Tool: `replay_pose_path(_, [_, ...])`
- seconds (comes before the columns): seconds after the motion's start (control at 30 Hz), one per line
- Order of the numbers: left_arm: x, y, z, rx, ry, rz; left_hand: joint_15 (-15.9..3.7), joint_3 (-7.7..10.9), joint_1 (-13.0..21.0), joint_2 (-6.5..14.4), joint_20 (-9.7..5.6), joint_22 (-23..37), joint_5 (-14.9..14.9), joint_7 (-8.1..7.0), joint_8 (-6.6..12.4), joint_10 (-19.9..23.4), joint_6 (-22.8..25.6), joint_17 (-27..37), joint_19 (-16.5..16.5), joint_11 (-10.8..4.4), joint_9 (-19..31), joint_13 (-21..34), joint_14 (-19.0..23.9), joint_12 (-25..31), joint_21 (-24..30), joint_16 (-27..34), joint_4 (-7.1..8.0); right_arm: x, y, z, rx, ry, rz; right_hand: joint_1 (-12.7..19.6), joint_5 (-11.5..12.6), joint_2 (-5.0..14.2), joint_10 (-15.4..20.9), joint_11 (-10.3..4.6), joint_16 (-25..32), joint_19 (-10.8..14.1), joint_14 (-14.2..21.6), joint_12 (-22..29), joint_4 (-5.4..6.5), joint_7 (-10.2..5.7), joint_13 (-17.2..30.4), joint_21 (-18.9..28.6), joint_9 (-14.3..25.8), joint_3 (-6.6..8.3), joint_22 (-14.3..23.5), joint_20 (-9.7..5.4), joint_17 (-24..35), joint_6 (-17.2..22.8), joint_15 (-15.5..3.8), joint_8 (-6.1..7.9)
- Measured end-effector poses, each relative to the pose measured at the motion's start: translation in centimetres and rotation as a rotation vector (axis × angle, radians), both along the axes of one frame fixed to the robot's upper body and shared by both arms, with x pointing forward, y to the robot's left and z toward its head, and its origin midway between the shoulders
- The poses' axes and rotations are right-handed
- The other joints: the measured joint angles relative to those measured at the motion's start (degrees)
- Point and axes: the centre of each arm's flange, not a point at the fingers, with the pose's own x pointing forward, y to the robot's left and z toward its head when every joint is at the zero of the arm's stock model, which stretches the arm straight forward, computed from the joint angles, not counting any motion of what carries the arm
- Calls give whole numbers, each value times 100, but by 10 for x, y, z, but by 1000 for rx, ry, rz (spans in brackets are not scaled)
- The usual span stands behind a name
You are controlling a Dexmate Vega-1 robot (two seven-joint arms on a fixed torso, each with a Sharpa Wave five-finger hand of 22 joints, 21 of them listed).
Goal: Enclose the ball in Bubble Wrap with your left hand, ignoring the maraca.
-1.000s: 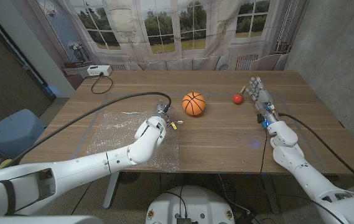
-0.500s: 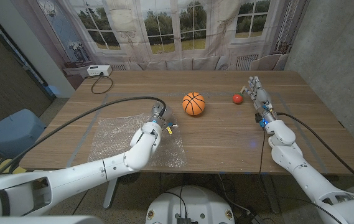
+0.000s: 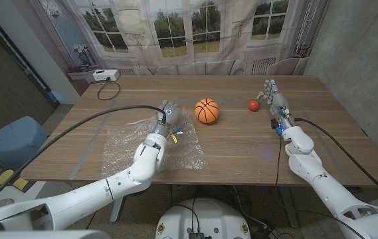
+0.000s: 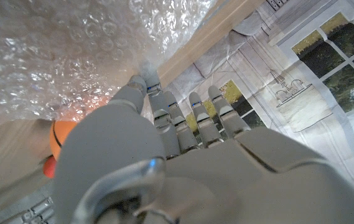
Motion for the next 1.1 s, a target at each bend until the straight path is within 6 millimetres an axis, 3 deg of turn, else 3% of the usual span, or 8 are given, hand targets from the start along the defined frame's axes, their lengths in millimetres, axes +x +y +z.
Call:
replay_pose_path(0.57, [-23,10,36,-237,-305,-222,-18,-61,-47,45,-41,29,0,-75,49,61,-71,0,102,-1,75,27,63,-33,43,0,61,2,-1,6,-2,-5,-10,0,0,0,21,-21,0,0,0,0,-16,0,-1,0,0,16,0,0,-1,0,0,0])
replay_pose_path(0.93, [-14,9,58,-296,-275,-300,-9,-125,-109,27,-19,29,-2,-195,48,-36,-51,27,80,9,35,27,-34,-112,65,-72,76,3,-4,7,0,-8,-16,0,23,0,20,-20,0,0,-1,0,-16,0,-1,0,0,16,0,0,-1,0,0,0])
replay_pose_path(1.03, [-7,10,74,-303,-258,-315,1,-125,-109,27,-20,29,-34,-195,48,-56,-51,27,80,-11,35,26,-44,-156,65,-72,76,3,-5,6,1,-10,-17,0,22,0,20,-20,0,0,-1,0,-31,0,-1,0,0,1,0,0,-1,0,0,0])
replay_pose_path(1.1, [-5,6,72,-298,-222,-333,-9,-150,-109,27,-20,28,-34,-195,48,-78,-51,27,80,12,19,26,-95,-156,65,-95,52,3,-6,6,2,-11,-19,0,22,0,20,-20,0,0,-1,0,-31,0,-1,0,0,1,0,0,-1,0,0,0])
